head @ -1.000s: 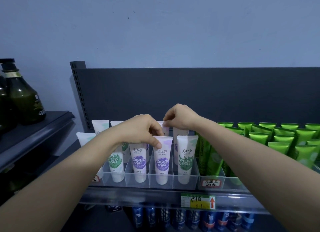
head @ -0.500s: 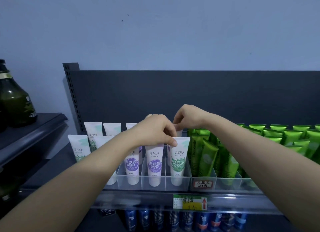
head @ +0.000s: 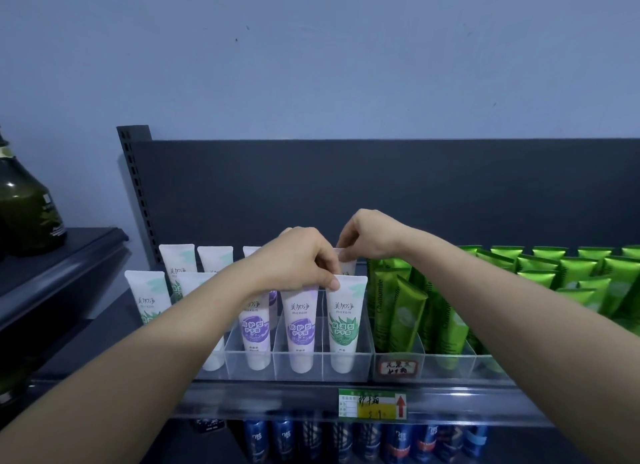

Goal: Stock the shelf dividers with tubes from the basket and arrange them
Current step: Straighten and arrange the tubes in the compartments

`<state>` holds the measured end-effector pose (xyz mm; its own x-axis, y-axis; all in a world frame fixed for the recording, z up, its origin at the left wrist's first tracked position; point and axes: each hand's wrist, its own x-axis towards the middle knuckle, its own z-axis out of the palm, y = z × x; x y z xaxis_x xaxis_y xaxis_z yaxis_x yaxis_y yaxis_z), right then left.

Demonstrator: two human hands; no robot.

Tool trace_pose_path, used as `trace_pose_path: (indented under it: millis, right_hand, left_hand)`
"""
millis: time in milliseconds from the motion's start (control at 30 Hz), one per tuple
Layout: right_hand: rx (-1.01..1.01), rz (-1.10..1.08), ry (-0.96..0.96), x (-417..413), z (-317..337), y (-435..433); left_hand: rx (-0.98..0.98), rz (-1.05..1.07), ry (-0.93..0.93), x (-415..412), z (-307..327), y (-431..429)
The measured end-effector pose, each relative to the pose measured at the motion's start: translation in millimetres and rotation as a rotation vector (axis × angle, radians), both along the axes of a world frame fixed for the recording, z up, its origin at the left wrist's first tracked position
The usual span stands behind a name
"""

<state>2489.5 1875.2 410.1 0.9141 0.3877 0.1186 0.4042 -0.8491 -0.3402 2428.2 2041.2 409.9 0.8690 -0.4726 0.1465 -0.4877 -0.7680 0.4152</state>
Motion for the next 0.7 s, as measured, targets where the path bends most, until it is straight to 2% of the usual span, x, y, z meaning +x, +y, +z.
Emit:
trace_pose_path:
  millis: [267, 533, 600, 700]
  right_hand:
    - [0.026, 0.011, -0.006, -4.0, -0.1, -4.7]
    - [0.240, -0.055, -0.241, -54.4, 23.0, -40.7]
    - [0.207, -0.091, -0.312, -66.5, 23.0, -52.3]
    - [0.052, -0.095, -0.299, -81.9, 20.3, -68.6]
  left_hand:
    - [0.042, 0.009, -0.012, -1.0, 1.8, -1.6]
    - [-0.087, -0.009, -0.095, 0.7, 12.9, -22.6]
    - [-0.062, -0.009, -0.125, 2.5, 13.3, -37.3]
    - [0.042, -0.013, -0.136, 5.4, 9.9, -55.8]
